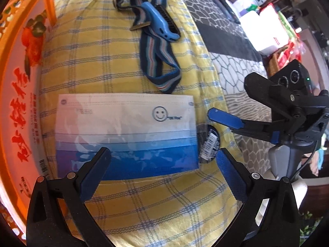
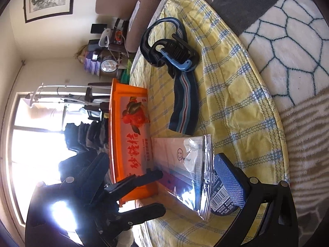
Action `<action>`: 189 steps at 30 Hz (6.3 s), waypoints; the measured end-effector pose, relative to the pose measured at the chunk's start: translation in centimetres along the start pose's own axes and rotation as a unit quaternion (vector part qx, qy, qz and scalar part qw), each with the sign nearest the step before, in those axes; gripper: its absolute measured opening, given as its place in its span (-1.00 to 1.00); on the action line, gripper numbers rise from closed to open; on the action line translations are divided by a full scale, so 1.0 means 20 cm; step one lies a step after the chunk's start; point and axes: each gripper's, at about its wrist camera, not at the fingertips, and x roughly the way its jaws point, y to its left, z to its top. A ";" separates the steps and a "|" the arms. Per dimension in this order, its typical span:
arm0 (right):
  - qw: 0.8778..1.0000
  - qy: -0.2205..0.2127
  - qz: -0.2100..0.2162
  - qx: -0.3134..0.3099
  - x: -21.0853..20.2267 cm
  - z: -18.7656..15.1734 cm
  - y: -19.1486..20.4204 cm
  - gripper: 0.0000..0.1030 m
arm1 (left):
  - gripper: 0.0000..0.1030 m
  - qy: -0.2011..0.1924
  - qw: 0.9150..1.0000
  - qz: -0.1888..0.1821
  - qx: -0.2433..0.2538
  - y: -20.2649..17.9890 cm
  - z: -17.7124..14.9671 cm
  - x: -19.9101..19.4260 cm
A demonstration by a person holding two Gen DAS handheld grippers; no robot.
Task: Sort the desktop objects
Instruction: 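Lower the left tool over the 'OK Fine' mask pack and position its fingers, then close the left tool on the mask pack edge, then lift the mask pack with the left tool and carry it over the basket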
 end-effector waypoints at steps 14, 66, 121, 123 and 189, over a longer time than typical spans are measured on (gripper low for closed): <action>1.000 0.008 0.001 0.002 0.04 0.01 0.00 1.00 | 0.99 0.027 0.999 -0.032 -0.006 -0.02 0.00 0.14; 1.000 -0.004 0.023 0.020 -0.03 0.03 -0.03 1.00 | 0.99 0.015 0.995 -0.079 -0.054 -0.05 0.05 0.18; 1.000 -0.005 -0.002 0.013 -0.04 0.01 -0.03 1.00 | 0.83 -0.011 0.995 0.100 0.024 -0.08 0.01 0.11; 1.000 -0.005 -0.002 0.013 -0.05 0.01 -0.02 1.00 | 0.83 -0.011 0.995 0.101 0.021 -0.06 0.02 0.10; 0.991 0.055 0.046 -0.112 0.09 -0.29 1.07 1.00 | 0.81 -0.138 0.987 -0.086 -0.012 0.05 -0.11 -0.90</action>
